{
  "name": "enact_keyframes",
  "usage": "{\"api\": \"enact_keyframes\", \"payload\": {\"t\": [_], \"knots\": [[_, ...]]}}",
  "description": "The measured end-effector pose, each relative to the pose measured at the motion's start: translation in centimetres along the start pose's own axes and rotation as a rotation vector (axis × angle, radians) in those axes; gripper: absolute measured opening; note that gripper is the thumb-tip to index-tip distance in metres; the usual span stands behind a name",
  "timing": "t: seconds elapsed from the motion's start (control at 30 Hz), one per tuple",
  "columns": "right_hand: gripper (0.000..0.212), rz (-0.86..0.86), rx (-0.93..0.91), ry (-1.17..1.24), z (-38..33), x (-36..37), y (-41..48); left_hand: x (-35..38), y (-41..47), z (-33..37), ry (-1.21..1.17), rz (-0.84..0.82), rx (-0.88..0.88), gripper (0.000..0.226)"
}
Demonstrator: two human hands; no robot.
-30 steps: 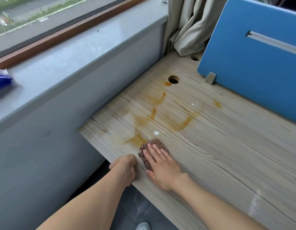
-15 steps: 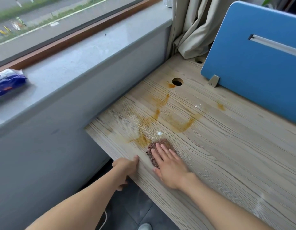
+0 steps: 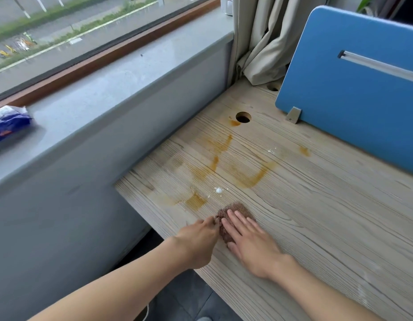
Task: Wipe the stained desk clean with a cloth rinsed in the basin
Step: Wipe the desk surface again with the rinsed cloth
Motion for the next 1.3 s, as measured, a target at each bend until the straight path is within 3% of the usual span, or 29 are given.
{"api": "enact_keyframes", "payload": {"t": [0.1,0.2,0.37,0.53,1.3], "knots": [[0.062,0.009,0.05,0.051,0.8,-1.4,1.9,0.1,0.8,-0.1,0.071,-0.035,0.034,0.053],[0.059,0.037,0.077,0.1,0.9,-3.4,3.6,-1.1,1.2,0.6,0.07,-0.088,0.014,0.044],[0.078,0.034,0.035,0.037,1.7,-2.0,1.3,-1.7,2.0,2.1,0.134,-0.152,0.016,0.035],[0.093,0.056,0.061,0.045,2.2,-3.5,3.4,-2.6,2.4,1.9,0.166,-0.1,0.009,0.034],[0.09,0.066,0.124,0.009,4.1,-3.6,4.5,-2.6,2.9,1.0,0.133,-0.186,0.067,0.052]]}}
Point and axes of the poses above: each hand's wrist, its own y-axis towards the middle knuckle, its own x-axis out of the palm, z = x × y, the point moved 8 cm from there along y, towards the middle knuckle, and after that the axes turned 15 degrees about x, right-handed, at the moved point
